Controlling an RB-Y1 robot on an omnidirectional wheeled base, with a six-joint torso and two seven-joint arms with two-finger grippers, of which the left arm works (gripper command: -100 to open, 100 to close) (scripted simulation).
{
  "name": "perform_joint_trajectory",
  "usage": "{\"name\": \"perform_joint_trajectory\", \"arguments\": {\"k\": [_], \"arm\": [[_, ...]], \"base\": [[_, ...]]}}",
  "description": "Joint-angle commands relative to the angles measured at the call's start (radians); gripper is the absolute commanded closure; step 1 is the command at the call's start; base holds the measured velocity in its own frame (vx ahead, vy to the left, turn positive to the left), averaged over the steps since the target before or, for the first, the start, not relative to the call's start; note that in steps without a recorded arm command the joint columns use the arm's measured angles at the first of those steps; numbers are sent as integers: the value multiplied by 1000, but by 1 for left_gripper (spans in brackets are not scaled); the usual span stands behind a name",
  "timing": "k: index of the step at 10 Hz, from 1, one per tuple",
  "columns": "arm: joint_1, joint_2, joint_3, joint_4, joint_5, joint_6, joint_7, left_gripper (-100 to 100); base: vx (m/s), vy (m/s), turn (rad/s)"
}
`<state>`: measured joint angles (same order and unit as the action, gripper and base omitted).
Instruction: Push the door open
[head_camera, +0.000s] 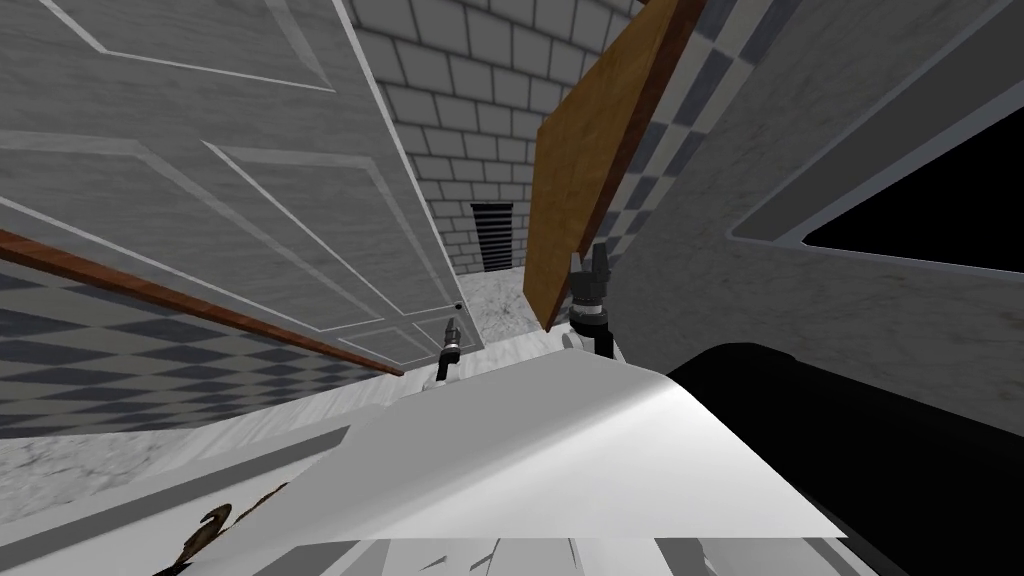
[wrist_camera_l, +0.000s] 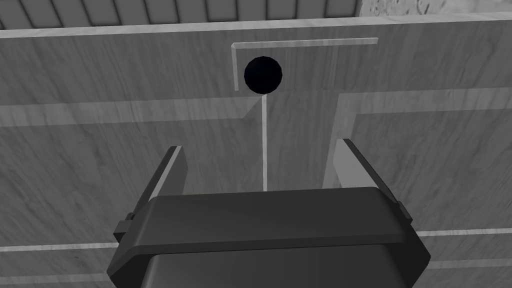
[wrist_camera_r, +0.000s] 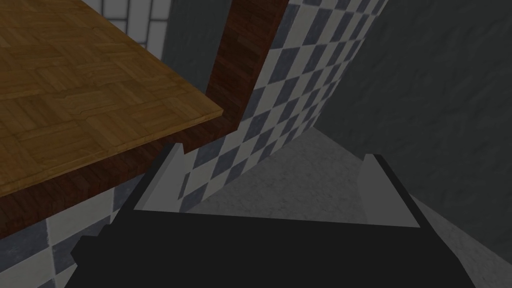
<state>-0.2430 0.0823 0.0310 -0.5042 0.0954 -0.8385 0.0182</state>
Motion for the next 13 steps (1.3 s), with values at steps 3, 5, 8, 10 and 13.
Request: {"name": "perform_joint_trajectory", "arguments": {"k": [3,5,8,10,13], "arm": [[0,2,6,6,3,-4,-2,-100],[0,2,10,9,6,-6,-4,-100],[1,0,13,10,7,-8,-5,-100],[1,0,13,10,7,-8,-5,100],[1,0,13,10,7,-8,-5,100]], "base": [[192,1,-26],[218,5,-34],[172,5,-18],[-25,1,-8],[-14,1,0]]}}
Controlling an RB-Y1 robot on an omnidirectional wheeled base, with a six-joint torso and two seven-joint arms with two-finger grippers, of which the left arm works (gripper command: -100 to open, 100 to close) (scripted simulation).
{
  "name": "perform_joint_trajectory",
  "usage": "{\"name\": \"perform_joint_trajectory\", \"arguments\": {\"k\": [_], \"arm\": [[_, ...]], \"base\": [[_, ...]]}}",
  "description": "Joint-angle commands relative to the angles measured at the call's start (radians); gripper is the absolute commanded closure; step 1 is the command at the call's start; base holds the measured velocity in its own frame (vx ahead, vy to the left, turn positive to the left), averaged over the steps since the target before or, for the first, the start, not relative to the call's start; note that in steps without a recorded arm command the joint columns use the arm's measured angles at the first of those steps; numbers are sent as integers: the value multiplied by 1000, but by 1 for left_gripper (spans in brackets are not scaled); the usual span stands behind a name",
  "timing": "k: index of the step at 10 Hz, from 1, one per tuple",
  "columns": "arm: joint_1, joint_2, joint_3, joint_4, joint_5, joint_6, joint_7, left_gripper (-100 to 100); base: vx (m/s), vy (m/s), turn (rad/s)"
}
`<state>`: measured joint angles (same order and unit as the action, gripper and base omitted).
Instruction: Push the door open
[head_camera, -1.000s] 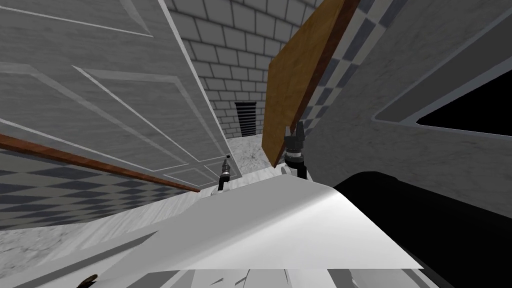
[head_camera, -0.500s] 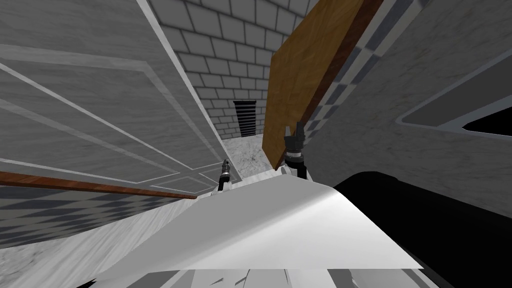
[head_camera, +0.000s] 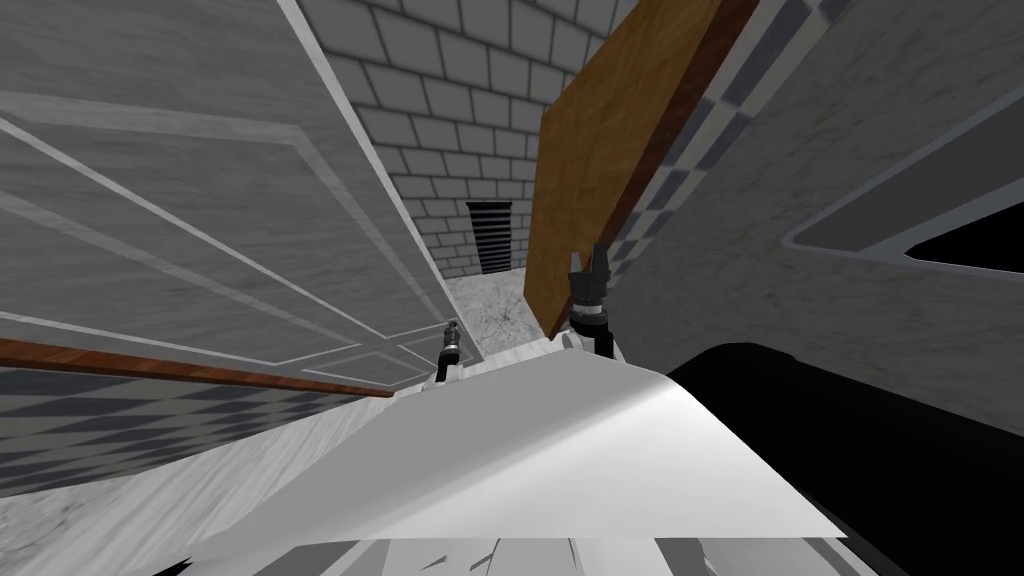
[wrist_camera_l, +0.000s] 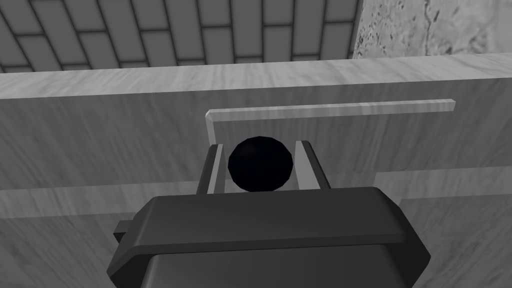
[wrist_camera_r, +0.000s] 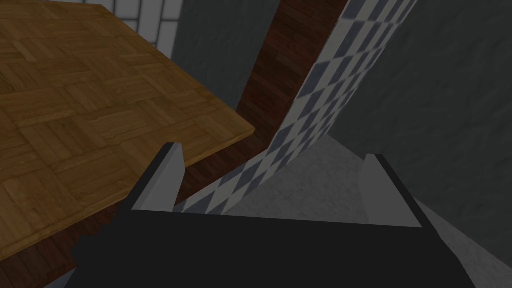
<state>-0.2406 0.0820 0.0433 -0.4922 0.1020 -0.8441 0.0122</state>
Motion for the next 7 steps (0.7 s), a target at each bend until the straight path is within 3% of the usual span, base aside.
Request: {"name": "perform_joint_trajectory", "arguments": {"k": [1,7], "arm": [[-1,0,1,-2,0,-2,1,100],[4,17,43,4,26,-1,-15,100]], "base": [[0,0,0],[159,-27,27]]}}
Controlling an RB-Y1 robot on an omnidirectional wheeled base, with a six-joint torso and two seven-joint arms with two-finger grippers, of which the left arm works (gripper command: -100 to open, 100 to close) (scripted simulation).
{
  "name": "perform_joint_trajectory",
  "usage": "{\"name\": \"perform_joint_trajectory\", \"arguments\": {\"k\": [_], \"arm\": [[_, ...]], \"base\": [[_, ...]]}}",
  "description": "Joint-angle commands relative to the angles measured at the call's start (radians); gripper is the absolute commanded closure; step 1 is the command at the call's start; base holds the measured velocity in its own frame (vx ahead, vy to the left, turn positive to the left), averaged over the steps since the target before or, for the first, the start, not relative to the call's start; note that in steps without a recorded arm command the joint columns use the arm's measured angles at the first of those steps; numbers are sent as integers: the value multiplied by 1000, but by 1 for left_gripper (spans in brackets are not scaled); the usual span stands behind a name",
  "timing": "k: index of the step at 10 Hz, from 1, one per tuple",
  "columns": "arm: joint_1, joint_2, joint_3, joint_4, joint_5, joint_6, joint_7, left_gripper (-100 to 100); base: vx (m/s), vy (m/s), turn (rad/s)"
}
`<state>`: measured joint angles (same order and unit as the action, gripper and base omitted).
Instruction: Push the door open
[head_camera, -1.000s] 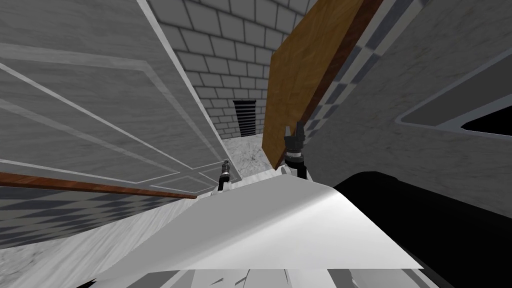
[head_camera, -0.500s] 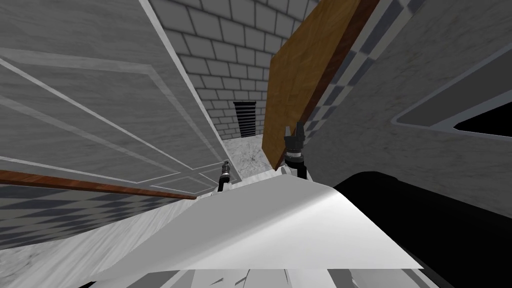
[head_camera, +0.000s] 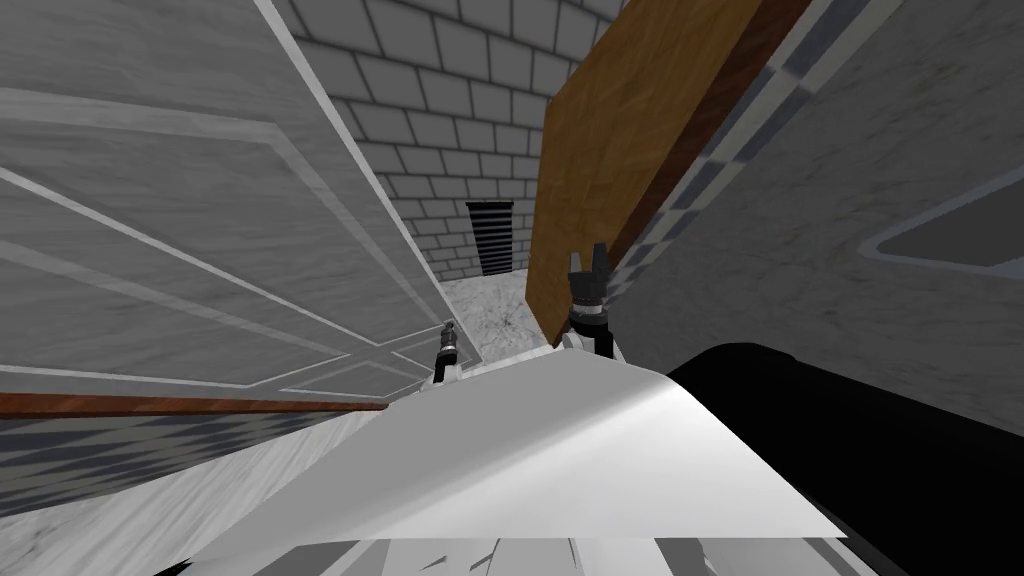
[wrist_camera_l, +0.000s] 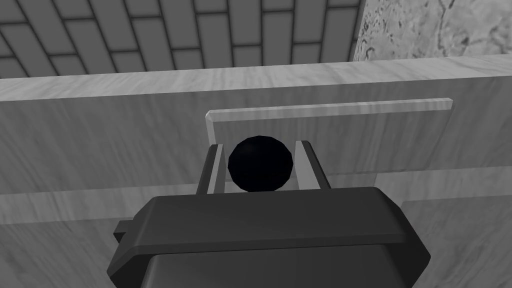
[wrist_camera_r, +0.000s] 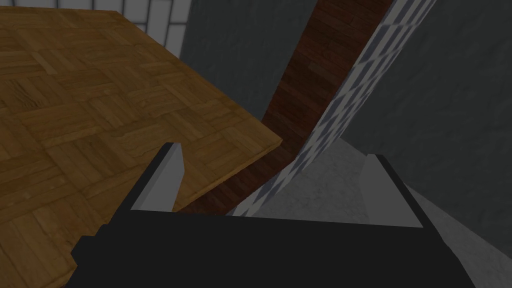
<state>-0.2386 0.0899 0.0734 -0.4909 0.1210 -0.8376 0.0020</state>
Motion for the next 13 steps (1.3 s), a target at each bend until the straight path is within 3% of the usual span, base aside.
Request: {"name": "perform_joint_trajectory", "arguments": {"k": [1,13], "arm": [[2,12,21,4,12,-8,-7,100],[8,32,91,10,54,-11,-32,100]], "base": [[190,-50,54],[132,-30,34]]}}
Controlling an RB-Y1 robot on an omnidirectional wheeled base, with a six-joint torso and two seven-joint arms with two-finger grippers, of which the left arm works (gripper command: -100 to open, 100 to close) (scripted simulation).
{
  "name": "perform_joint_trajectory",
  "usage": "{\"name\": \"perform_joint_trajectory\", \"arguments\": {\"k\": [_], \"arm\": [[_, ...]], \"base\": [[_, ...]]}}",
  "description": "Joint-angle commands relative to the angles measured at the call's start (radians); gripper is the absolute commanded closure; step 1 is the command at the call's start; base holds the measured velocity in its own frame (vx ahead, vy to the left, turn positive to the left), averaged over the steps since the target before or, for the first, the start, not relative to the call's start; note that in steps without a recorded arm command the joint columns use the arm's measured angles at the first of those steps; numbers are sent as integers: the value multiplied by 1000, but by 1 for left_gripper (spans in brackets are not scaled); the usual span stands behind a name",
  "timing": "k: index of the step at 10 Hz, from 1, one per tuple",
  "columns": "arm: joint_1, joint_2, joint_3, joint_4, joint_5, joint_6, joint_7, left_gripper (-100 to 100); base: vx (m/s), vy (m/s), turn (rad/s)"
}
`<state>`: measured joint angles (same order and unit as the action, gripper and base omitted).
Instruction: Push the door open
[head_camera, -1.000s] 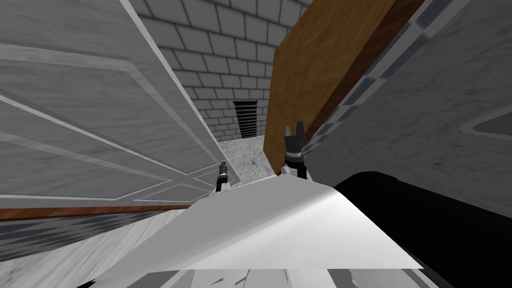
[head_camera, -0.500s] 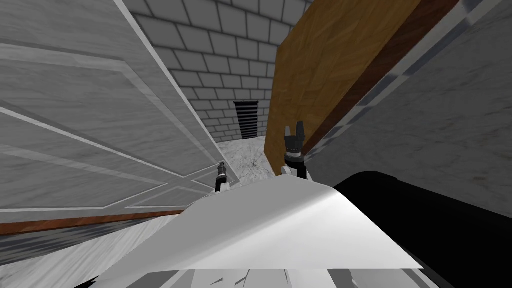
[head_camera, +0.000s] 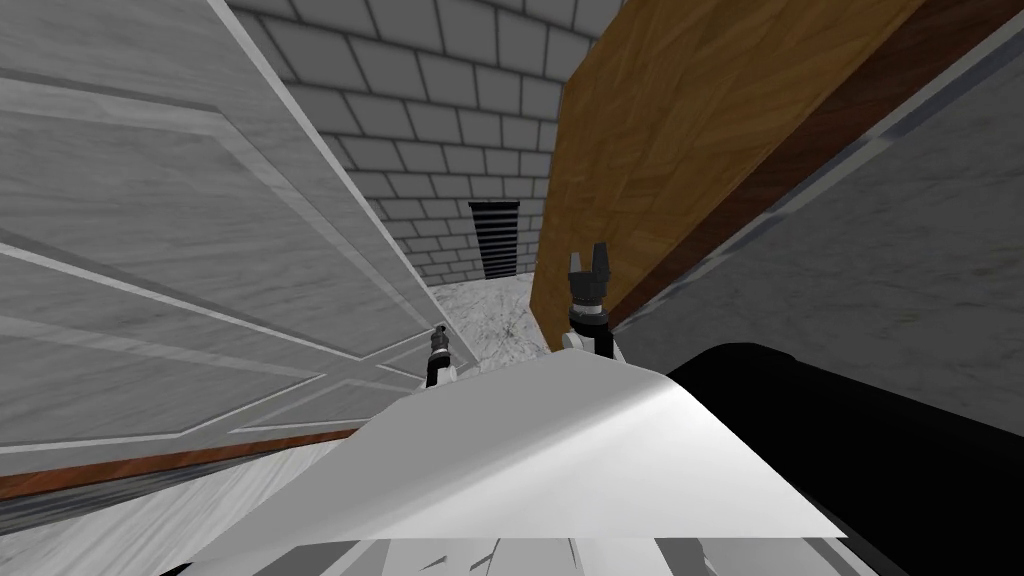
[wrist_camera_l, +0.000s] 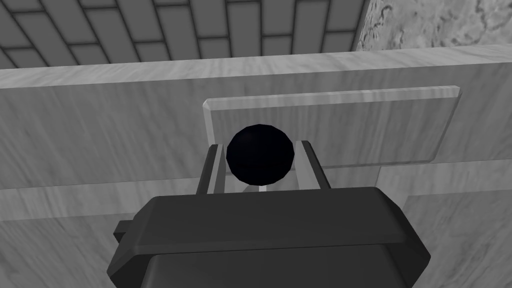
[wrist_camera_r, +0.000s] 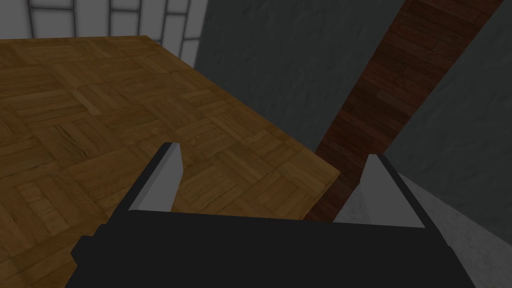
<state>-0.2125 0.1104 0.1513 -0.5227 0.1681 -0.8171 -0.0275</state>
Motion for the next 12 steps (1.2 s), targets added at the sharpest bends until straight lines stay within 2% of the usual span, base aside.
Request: {"name": "perform_joint_trajectory", "arguments": {"k": [1,2,3,9,12], "arm": [[-18,11,13,41,7,-31,-2,100],[-17,17,33,43,19,-32,-9,100],[-17,17,33,43,19,-32,-9,100],[-13,30,84,48,49,-34,-27,100],[-13,30,84,48,49,-34,-27,100]], "base": [[62,-16,18],[136,-49,52],[150,-58,43],[163,-35,46],[70,-12,17]]}}
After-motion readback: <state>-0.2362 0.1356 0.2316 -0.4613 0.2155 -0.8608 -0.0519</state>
